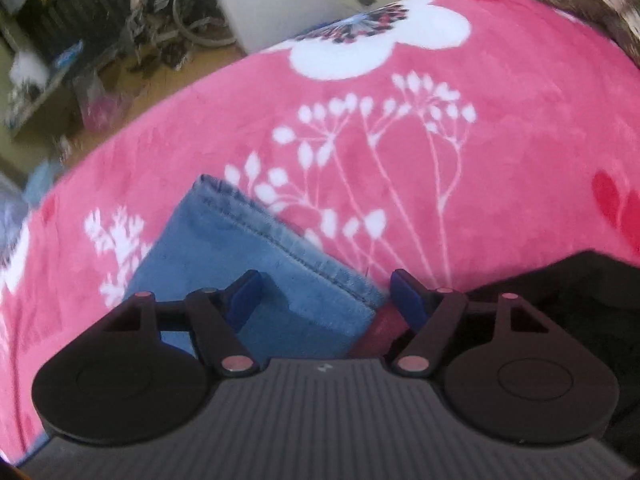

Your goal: Fold clothes

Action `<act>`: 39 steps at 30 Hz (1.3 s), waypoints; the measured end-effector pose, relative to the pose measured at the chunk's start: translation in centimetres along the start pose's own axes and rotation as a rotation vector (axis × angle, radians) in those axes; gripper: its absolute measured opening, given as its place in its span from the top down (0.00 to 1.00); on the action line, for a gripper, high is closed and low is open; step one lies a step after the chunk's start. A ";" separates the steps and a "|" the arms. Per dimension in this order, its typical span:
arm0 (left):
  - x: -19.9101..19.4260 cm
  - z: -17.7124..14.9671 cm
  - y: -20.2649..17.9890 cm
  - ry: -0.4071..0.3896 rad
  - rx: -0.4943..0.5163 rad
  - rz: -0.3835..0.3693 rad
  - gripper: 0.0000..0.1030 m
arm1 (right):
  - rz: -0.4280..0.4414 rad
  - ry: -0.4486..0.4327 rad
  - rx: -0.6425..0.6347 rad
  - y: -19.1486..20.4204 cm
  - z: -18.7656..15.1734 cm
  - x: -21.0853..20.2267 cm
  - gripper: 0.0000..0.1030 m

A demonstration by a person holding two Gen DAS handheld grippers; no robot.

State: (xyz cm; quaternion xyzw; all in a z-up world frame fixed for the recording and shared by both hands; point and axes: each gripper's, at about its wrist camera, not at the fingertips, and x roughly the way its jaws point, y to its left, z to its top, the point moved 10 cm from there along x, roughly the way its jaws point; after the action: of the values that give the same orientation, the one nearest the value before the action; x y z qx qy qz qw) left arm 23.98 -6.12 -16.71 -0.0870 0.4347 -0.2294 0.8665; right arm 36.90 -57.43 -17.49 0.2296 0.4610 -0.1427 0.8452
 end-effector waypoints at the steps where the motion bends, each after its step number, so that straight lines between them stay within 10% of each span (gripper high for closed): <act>1: 0.0 0.0 0.0 0.001 -0.004 0.004 0.59 | 0.007 -0.013 0.022 -0.2 0.0 -0.3 0.53; 5: 0.1 0.2 0.0 0.009 -0.016 0.019 0.58 | 0.060 -0.066 0.044 0.0 0.6 -2.2 0.86; 11: 0.3 0.3 -0.2 0.020 -0.009 0.035 0.58 | 0.162 -0.297 -0.047 2.8 0.6 -9.2 0.89; 14: 0.3 0.3 -0.1 0.026 -0.003 0.031 0.58 | 0.354 -0.354 -0.116 5.8 -1.3 -14.2 0.89; 19: 0.3 0.5 0.2 0.028 -0.028 0.000 0.58 | 0.630 -0.168 -0.423 12.8 -11.4 -21.4 0.91; 26: 0.3 0.4 0.4 0.023 -0.033 -0.030 0.58 | 0.833 0.362 -0.899 17.6 -29.9 -25.6 0.89; 29: 0.3 0.4 0.4 0.019 -0.026 -0.038 0.57 | 0.829 0.324 -0.863 17.5 -27.4 -25.8 0.86; 32: 0.4 0.4 0.6 0.016 -0.035 -0.053 0.57 | 0.783 0.135 -0.604 15.6 -18.9 -23.7 0.52; 35: 0.4 0.4 0.7 0.009 -0.052 -0.064 0.57 | 0.470 -0.032 -0.375 10.8 -9.9 -17.0 0.39; 39: 0.3 0.2 0.7 -0.004 -0.062 -0.067 0.57 | 0.148 -0.028 -0.068 4.2 -3.1 -7.9 0.39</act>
State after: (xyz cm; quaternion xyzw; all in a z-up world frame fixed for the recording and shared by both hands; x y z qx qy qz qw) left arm 24.54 -5.61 -17.03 -0.1285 0.4368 -0.2447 0.8560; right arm 32.33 -51.99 -11.18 0.2320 0.4355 -0.0674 0.8672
